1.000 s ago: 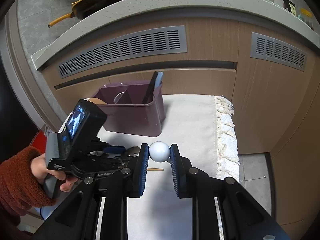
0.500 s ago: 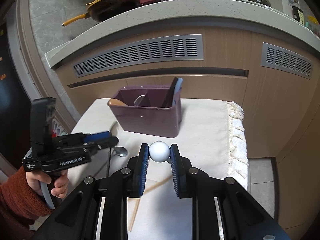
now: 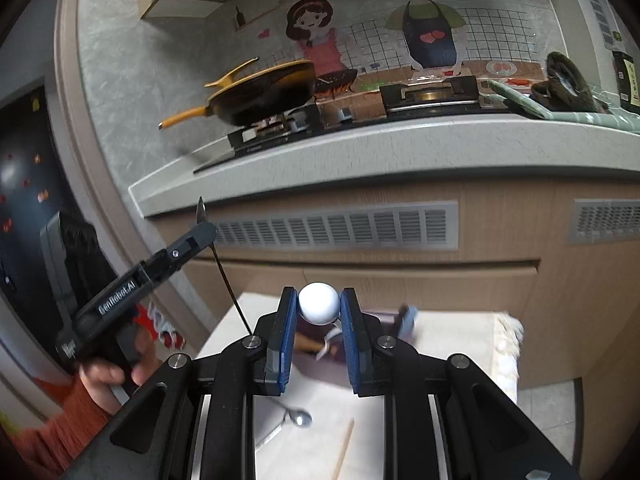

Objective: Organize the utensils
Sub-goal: 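Carry both spoons over the caddy and open both grippers to drop them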

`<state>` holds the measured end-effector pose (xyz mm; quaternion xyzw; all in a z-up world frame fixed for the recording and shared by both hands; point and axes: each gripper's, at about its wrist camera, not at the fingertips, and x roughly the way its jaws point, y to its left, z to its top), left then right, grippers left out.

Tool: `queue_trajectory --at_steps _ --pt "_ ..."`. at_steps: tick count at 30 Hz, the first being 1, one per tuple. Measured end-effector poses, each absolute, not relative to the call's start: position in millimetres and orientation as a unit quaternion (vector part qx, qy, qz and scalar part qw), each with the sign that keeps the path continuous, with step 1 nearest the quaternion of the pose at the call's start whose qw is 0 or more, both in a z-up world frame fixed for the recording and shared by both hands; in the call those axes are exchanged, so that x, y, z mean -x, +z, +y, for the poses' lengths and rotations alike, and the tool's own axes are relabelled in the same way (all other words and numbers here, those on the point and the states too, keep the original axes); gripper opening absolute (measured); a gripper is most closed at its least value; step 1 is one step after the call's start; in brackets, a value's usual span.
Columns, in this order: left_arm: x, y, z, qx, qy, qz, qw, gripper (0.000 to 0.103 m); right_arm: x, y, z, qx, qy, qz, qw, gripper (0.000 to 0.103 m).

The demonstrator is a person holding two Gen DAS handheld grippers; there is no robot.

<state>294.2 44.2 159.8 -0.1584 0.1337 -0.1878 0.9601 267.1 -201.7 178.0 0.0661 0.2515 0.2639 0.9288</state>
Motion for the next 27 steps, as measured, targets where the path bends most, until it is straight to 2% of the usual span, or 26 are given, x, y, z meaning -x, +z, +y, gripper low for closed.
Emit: queue_trajectory --at_steps 8,13,16,18,21,27 --pt "-351 100 51 0.196 -0.166 0.156 0.954 0.033 -329 141 -184 -0.104 0.270 0.297 0.910 0.020" --pt "-376 39 43 0.180 -0.178 0.271 0.929 0.035 -366 94 -168 -0.085 0.272 0.373 0.883 0.020" --pt "-363 30 50 0.189 -0.154 0.273 0.931 0.035 -373 69 -168 -0.070 0.253 0.409 0.874 0.020" --pt "-351 34 55 0.193 -0.145 0.268 0.933 0.037 -360 69 -173 -0.047 0.234 0.398 0.886 0.020" --pt "-332 37 55 0.155 -0.109 0.276 0.942 0.046 -334 74 -185 -0.020 0.226 0.372 0.900 0.020" --pt "-297 3 54 0.145 -0.115 0.353 0.917 0.046 -264 76 -217 0.033 0.162 0.341 0.925 0.029"
